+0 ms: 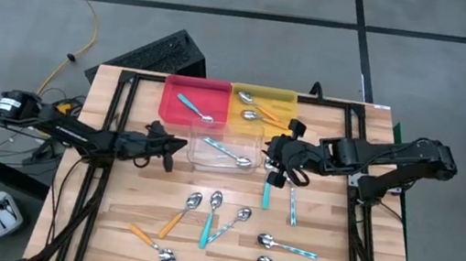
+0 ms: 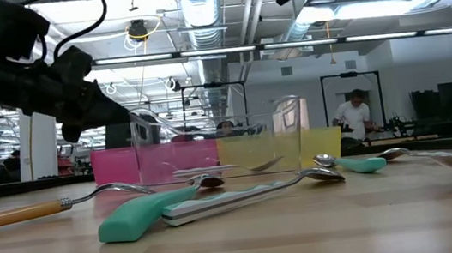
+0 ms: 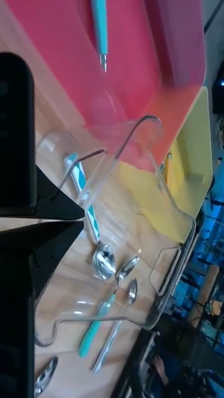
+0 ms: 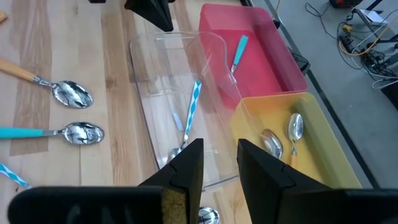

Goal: Sort silverware by color (type)
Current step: Adjust the transparent bin, then put the green patterned spoon into the transparent bin

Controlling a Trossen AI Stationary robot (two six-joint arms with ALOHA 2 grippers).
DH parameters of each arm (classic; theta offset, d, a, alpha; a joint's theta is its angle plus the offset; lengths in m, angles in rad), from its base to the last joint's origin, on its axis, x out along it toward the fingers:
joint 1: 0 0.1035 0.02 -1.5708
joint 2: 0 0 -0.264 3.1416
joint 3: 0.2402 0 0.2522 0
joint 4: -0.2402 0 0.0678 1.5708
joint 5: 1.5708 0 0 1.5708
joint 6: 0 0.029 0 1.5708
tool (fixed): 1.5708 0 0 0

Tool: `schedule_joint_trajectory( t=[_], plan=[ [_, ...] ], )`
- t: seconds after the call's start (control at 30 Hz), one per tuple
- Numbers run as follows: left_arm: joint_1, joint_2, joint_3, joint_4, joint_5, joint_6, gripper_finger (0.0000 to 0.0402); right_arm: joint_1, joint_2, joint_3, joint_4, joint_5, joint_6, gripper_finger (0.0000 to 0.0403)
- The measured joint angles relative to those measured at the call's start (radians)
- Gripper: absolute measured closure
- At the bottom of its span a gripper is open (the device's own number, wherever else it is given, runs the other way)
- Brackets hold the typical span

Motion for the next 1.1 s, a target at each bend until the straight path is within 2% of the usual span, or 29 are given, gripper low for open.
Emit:
schedule_joint_trajectory(
  t=[0.4, 0.67, 0.87, 1.1],
  plan=[
    [0.001, 0.019, 0.002, 0.006, -0.021, 0.0, 0.0401, 0.053, 0.0, 0.0, -0.028, 0.0, 0.081, 0.0282],
    [0.002, 0.017, 0.002, 0.045, 0.175, 0.0, 0.0401, 0.14, 0.0, 0.0, -0.096, 0.0, 0.239, 0.0282],
    [0.001, -0.054, 0.002, 0.032, 0.302, 0.0, 0.0401, 0.219, 0.0, 0.0, -0.209, 0.0, 0.42, 0.0282],
    [0.001, -0.228, 0.001, -0.097, 0.319, 0.0, 0.0401, 0.305, 0.0, 0.0, -0.308, -0.007, 0.642, 0.0282]
  ],
)
